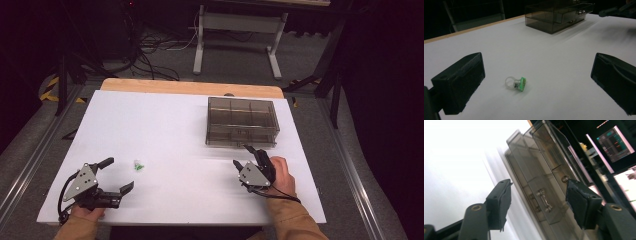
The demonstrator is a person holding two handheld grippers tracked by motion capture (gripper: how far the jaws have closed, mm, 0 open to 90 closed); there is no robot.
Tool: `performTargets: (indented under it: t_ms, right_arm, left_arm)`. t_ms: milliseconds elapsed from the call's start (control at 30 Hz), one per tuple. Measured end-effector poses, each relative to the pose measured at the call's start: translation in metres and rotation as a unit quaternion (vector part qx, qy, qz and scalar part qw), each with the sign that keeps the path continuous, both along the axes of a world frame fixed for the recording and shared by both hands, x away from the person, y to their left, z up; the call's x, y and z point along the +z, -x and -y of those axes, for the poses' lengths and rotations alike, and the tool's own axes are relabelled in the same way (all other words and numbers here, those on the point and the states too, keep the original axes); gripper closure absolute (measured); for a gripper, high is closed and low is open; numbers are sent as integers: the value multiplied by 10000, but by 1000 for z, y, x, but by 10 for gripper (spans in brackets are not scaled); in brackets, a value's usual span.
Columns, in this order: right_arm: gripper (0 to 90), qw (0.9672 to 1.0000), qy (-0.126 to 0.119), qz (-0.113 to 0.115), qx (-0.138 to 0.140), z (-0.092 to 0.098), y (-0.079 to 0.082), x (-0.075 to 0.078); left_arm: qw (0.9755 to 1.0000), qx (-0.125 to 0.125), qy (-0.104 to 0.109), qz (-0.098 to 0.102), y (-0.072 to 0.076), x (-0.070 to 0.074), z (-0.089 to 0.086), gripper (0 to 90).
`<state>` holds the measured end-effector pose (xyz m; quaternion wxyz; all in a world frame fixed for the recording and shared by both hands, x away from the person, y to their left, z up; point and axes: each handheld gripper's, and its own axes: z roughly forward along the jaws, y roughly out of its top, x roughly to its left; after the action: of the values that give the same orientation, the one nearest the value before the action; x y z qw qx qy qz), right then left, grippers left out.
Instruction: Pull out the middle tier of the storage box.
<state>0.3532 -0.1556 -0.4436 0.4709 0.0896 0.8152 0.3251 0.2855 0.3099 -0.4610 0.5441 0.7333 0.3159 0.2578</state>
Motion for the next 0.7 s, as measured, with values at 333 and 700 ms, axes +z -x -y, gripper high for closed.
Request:
performTargets:
  t_ms: [333, 700]
  right_arm:
    - [312, 9854, -1241, -1131, 278, 15, -6, 16]
    - [245, 9621, -1825, -1937, 595, 24, -12, 22]
  left_arm:
    - [10000, -2, 0, 2, 0, 0, 0, 2]
    - [10000, -5, -19, -2, 0, 0, 0, 2]
